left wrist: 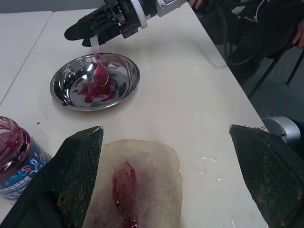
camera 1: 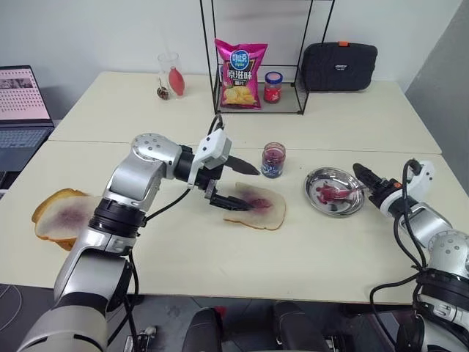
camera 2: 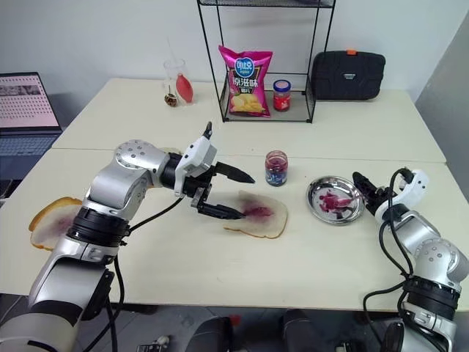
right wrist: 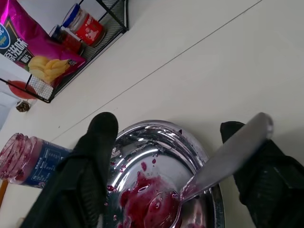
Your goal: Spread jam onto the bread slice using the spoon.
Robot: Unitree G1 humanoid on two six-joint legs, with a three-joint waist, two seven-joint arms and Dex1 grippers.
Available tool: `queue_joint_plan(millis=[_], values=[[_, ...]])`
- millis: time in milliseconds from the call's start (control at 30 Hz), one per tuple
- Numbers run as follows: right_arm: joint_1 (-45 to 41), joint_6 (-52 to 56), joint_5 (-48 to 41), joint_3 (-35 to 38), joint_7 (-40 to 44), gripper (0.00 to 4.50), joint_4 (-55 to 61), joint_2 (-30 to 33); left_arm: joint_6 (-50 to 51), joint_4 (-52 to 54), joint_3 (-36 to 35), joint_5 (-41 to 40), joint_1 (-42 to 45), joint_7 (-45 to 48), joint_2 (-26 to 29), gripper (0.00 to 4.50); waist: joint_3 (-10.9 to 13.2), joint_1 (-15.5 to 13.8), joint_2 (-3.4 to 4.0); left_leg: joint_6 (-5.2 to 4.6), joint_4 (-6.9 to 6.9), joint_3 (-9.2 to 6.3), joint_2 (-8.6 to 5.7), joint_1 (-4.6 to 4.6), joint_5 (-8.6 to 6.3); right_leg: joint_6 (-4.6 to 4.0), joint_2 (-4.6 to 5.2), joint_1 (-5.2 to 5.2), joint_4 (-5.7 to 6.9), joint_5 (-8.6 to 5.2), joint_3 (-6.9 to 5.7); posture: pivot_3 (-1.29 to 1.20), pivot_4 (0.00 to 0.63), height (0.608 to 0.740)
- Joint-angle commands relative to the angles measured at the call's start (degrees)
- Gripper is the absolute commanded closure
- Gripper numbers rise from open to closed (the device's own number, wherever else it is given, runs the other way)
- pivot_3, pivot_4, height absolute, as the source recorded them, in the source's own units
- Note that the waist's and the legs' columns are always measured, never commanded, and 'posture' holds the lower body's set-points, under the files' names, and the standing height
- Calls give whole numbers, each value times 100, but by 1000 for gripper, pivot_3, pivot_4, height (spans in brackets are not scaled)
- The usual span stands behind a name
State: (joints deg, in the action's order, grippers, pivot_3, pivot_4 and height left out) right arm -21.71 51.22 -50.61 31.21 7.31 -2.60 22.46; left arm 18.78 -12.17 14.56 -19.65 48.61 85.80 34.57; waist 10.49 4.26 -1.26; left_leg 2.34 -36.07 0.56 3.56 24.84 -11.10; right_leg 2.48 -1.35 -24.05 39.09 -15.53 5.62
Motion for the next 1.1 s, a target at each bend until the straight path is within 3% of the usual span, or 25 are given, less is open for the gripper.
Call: queue_joint_plan(millis=[33, 767, 1100], values=[[-89, -151, 44, -8, 221, 83, -2, 136, 30, 247, -231, -60, -26, -48, 103, 85, 0, -1, 0, 0, 0, 0, 0, 0, 0, 0, 0, 0, 0, 0, 0, 0, 150, 740], [187, -132, 225, 23, 723, 83, -426, 374, 232, 497, -326, -75, -208, -170, 225, 85, 0, -11, 0, 0, -1, -2, 0, -1, 0, 0, 0, 2, 1, 0, -2, 0, 150, 740], [814, 383, -23, 620, 930, 83, 138, 1333, 376, 516, -503, -74, -301, -245, 575, 85, -2, -84, 3, 0, -1, -1, 1, -1, 0, 0, 0, 2, -1, 0, -2, 0, 150, 740]])
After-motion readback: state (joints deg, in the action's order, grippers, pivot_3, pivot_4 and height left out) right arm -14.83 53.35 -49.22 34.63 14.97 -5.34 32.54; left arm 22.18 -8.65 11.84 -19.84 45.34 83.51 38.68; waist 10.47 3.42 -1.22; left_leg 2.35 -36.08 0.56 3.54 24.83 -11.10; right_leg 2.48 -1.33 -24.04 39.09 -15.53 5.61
